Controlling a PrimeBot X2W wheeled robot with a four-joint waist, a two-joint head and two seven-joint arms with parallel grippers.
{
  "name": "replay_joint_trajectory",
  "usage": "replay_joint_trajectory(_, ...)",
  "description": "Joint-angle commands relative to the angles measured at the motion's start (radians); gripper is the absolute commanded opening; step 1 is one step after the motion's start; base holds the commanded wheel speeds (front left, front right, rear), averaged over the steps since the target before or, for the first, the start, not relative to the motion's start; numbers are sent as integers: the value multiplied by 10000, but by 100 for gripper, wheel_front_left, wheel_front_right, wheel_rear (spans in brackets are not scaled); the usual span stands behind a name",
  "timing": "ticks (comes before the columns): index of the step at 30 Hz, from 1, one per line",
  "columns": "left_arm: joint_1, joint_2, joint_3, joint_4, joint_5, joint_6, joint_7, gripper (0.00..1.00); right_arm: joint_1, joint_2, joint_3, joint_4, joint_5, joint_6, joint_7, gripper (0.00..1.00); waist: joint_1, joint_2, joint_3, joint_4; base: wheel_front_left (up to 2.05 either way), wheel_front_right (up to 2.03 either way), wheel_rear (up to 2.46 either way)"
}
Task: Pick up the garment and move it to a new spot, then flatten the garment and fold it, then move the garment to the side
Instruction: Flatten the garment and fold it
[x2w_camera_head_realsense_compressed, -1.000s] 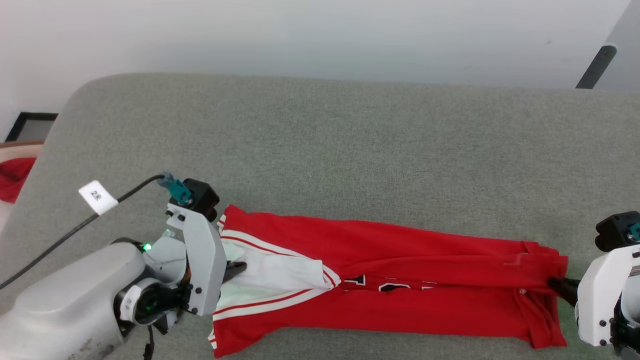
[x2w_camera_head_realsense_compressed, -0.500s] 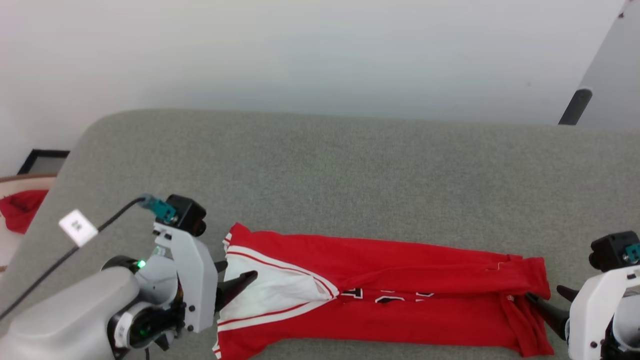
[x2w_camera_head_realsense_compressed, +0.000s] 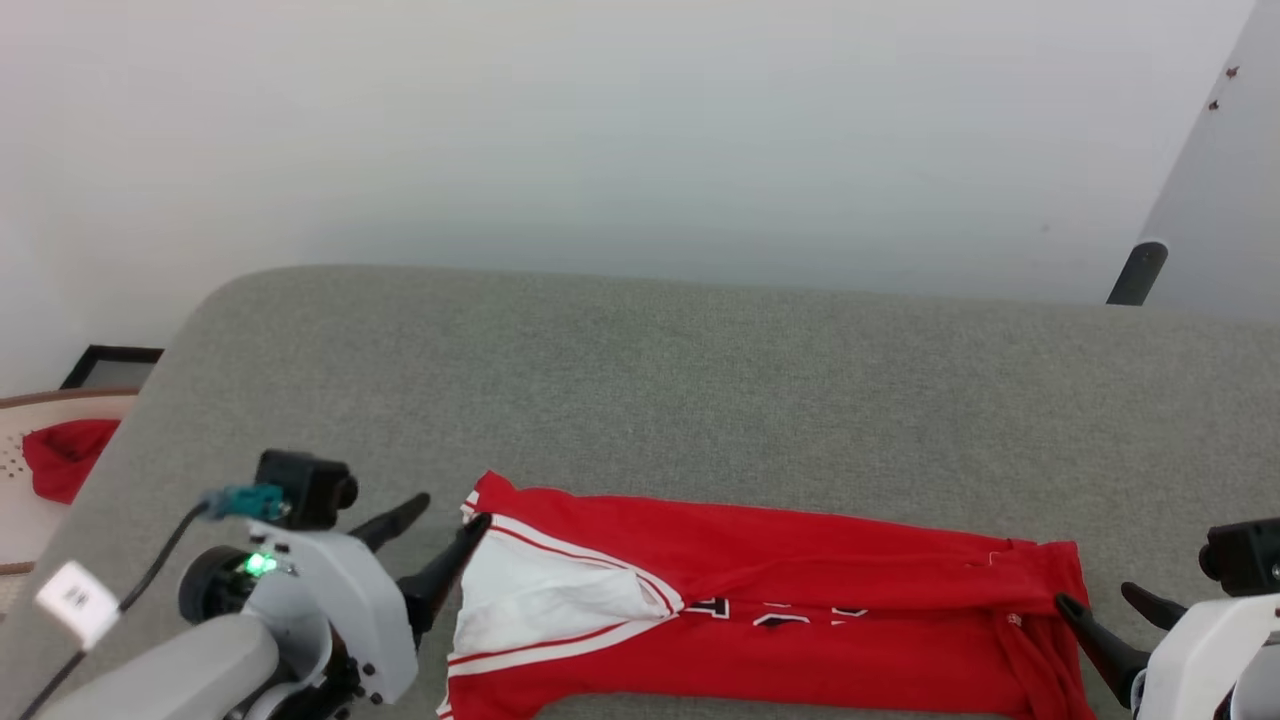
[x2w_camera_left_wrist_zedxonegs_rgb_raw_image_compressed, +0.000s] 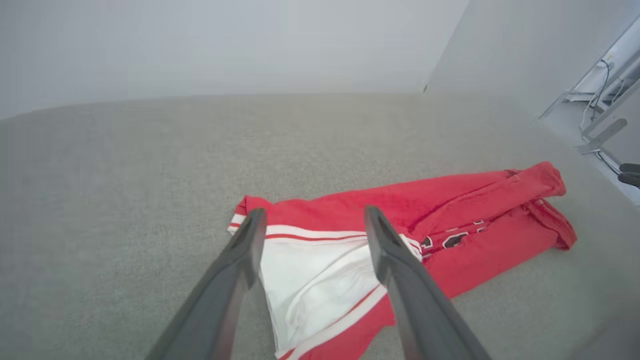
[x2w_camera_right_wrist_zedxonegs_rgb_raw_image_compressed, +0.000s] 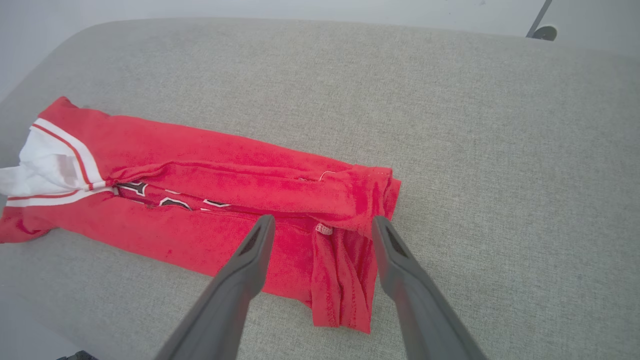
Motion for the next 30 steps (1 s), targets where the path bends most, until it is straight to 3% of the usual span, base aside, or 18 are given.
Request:
replay_joint_trajectory(1, 206, -15, 47, 73, 245, 82, -402, 100, 127, 53, -53, 36, -104, -11, -246, 100, 0, 0, -78, 37, 0, 0, 0)
replay_joint_trajectory(5, 556, -89, 289, 266, 572, 197, -1419, 100, 298, 89, -204, 285, -259, -11, -878, 100, 0, 0, -143, 65, 0, 0, 0)
replay_joint_trajectory(10, 1144, -309, 1029, 517, 895, 274, -1819, 100, 297, 93, -462, 795, -190, -11, -1073, 100, 0, 0, -132, 170, 0, 0, 0)
replay_joint_trajectory(21, 3442, -1572, 4767, 655, 2865, -114, -1815, 100, -45, 77, -952, 1914, 118, -11, -308, 100, 0, 0, 202, 627, 0, 0, 0)
replay_joint_trajectory(30, 4720, -2787, 7012, 537, 4546, -748, -1818, 100, -600, -5, -821, 2591, 173, -11, 215, 100, 0, 0, 889, 1029, 0, 0, 0)
